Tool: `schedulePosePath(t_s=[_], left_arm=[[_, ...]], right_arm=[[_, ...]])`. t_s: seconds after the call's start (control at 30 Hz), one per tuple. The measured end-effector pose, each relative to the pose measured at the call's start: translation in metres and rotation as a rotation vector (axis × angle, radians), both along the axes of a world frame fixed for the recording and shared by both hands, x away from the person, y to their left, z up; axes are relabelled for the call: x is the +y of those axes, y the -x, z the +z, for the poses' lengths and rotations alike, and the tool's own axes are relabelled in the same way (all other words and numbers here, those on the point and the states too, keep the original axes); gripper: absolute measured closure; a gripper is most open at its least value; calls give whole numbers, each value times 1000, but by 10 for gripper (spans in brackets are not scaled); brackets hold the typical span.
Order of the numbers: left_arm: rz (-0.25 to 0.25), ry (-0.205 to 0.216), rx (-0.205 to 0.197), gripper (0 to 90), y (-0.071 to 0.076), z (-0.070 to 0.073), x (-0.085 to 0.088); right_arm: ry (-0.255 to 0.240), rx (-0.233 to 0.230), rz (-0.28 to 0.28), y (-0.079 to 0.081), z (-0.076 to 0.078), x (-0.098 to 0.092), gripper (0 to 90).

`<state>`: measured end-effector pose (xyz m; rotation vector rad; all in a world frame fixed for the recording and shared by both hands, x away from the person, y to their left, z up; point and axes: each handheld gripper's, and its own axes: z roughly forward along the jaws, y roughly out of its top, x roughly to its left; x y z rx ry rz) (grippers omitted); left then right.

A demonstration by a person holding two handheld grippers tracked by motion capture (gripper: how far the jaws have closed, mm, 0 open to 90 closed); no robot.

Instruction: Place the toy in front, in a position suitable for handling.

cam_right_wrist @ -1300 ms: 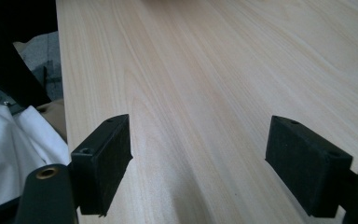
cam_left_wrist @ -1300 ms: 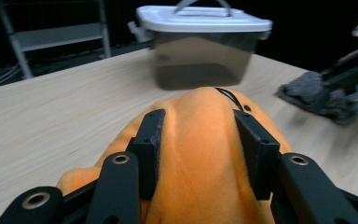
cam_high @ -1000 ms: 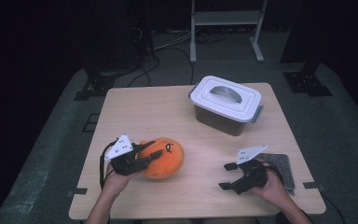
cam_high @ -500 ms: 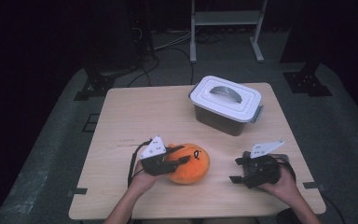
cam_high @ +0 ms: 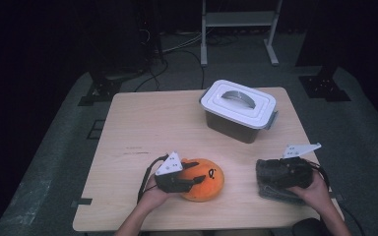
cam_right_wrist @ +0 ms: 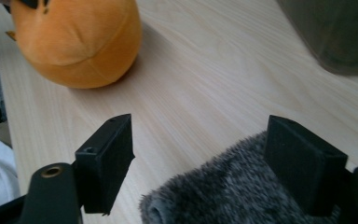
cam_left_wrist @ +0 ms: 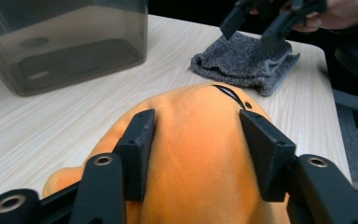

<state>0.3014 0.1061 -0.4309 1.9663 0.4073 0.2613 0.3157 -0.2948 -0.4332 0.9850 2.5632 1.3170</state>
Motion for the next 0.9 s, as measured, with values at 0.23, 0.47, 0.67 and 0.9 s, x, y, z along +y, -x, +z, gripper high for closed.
schedulePosePath(t_s=[0.23, 0.47, 0.67, 0.9], left_arm=[[0, 0, -13, 365, 0, -2, 3], [-1, -7, -24, 289, 1, -3, 2], [4, -21, -25, 217, 1, -4, 1], [23, -35, -18, 119, 0, -2, 1]], right_arm=[[37, 69, -32, -9, -12, -8, 345], [126, 70, -71, -11, -18, -4, 374], [205, 78, -91, -12, -25, -1, 396], [256, 77, -87, -12, -30, 5, 372]])
